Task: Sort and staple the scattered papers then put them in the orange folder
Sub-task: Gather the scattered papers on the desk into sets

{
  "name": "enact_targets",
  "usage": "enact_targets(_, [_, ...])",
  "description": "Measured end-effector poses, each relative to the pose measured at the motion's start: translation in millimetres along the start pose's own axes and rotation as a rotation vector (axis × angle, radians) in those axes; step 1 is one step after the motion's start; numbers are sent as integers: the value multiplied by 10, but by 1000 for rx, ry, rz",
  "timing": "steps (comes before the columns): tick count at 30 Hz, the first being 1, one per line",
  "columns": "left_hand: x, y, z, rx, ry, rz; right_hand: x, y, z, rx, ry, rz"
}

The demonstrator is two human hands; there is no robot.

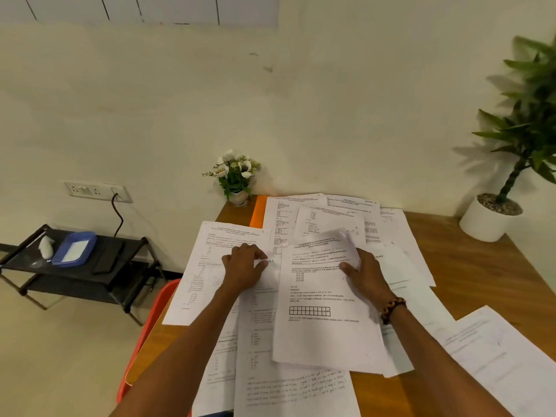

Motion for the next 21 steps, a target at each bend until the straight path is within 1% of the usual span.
enact_targets(4, [18, 75, -185, -65, -102, -32, -33, -6, -31, 16, 12, -34])
enact_targets(7, [99, 167, -387, -120, -129, -56, -31, -10, -33, 41, -2, -54])
enact_targets(11, [126, 249, -625, -176, -126, -40, -20, 41, -33, 52, 33, -74])
enact_targets(14, [111, 312, -790, -205, -122, -3, 114, 51, -63, 70, 102, -41])
enact_targets(16, [103, 342, -909, -222, -112, 24, 231, 45, -100, 136, 154, -31])
enact_targets(19, [106, 433, -1158, -237, -131, 50, 421, 44, -100, 281, 240, 10])
enact_targets(21, [67, 548, -1403, -249, -115, 118, 554, 62, -37, 365, 281, 10])
Point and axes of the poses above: each hand's wrist, its own y-axis towards the middle knuckle, its own z-axis out of the palm, x = y × z, the point moved 1 cm from there along y, towards the middle knuckle, and after that the axes turned 14 degrees about z, right-handed, at the moved point
